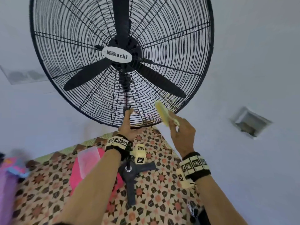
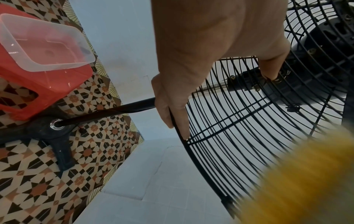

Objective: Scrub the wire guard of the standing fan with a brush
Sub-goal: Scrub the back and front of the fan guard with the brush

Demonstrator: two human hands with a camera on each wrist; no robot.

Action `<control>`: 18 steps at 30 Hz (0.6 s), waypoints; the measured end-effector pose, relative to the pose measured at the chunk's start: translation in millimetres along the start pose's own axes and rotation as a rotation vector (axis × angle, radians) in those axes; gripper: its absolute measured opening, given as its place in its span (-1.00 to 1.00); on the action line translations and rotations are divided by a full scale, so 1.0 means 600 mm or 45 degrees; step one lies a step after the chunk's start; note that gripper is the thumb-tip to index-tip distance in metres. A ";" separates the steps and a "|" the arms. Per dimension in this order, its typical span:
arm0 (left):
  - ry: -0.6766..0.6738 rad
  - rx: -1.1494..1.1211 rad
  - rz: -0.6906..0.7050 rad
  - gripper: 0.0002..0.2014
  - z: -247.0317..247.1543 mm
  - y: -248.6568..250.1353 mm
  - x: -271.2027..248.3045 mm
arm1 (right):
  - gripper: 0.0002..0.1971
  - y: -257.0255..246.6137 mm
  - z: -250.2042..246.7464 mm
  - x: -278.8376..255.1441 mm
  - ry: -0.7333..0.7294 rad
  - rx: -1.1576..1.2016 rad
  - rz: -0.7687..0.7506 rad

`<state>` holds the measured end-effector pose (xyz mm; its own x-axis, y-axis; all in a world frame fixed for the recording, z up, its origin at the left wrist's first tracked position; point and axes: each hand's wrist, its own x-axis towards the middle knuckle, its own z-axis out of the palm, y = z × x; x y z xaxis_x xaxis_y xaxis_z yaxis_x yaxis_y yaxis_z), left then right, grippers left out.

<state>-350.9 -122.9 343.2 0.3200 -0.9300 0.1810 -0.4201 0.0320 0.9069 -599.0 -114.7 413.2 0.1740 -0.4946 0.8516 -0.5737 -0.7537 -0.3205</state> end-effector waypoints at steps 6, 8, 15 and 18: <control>-0.058 -0.027 0.044 0.02 -0.005 0.004 0.002 | -0.77 0.016 0.015 -0.023 -0.239 0.110 0.103; -0.047 -0.051 0.027 0.07 -0.002 -0.003 0.002 | -0.79 0.024 -0.005 -0.023 -0.058 0.060 0.141; -0.068 0.048 0.138 0.04 -0.003 -0.006 -0.007 | -0.79 0.036 0.035 -0.077 -0.497 0.050 -0.022; -0.016 0.059 0.095 -0.01 -0.007 -0.011 -0.005 | -0.80 0.034 0.047 -0.059 -0.558 -0.044 -0.020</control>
<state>-345.8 -118.9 338.4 0.2756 -0.9301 0.2427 -0.4815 0.0849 0.8723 -594.3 -124.8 364.8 0.5015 -0.6256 0.5976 -0.5935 -0.7513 -0.2885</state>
